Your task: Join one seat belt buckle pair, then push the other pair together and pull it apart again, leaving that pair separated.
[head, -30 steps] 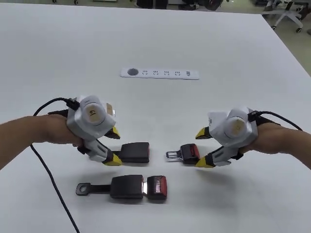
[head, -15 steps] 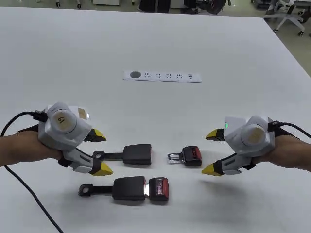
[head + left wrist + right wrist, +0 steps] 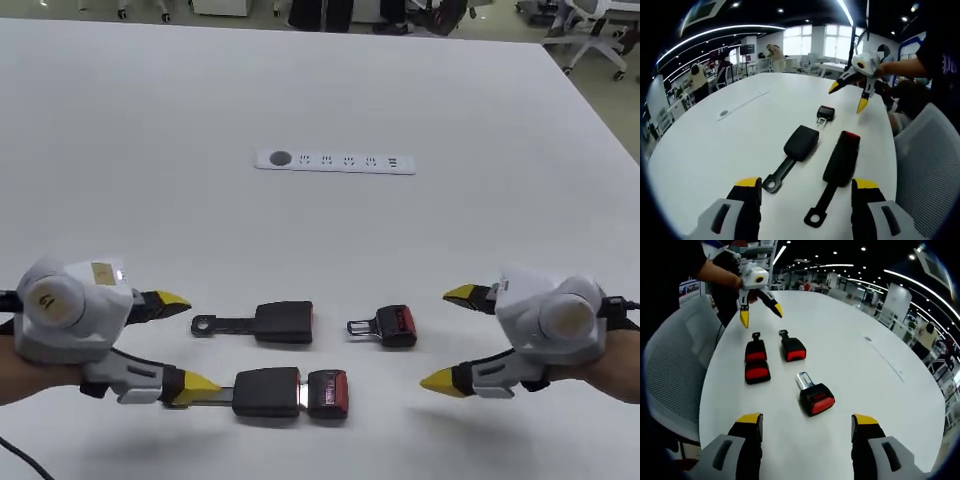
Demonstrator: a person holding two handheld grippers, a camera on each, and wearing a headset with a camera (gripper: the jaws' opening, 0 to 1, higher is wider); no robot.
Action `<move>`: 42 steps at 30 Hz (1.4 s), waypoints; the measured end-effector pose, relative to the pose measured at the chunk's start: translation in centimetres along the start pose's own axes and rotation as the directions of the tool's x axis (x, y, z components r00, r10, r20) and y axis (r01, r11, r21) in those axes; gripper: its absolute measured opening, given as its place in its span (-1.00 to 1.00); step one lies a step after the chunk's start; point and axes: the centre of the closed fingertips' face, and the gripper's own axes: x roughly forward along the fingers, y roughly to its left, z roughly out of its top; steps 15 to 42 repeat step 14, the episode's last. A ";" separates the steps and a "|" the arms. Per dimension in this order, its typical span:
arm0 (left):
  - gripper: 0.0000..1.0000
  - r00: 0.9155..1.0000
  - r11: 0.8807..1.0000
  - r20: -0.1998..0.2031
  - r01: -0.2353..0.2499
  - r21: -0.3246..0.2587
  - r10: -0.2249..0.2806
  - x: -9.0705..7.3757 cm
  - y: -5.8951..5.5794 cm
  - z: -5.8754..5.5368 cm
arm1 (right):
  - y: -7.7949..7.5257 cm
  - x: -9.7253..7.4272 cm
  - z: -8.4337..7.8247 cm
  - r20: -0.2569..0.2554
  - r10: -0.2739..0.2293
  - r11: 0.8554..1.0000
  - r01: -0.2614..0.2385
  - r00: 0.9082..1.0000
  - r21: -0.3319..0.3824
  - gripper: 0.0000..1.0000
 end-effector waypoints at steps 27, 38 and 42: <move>0.95 0.995 0.997 0.084 -0.059 -0.043 0.063 -0.9 -2.1 -1.1 | 3.1 -1.0 0.6 0.103 -0.069 0.986 0.052 0.992 0.160 0.84; 0.95 0.995 0.997 0.084 -0.059 -0.043 0.063 -0.9 -2.1 -1.1 | 3.1 -1.0 0.6 0.103 -0.069 0.986 0.052 0.992 0.160 0.84; 0.95 0.995 0.997 0.084 -0.059 -0.043 0.063 -0.9 -2.1 -1.1 | 3.1 -1.0 0.6 0.103 -0.069 0.986 0.052 0.992 0.160 0.84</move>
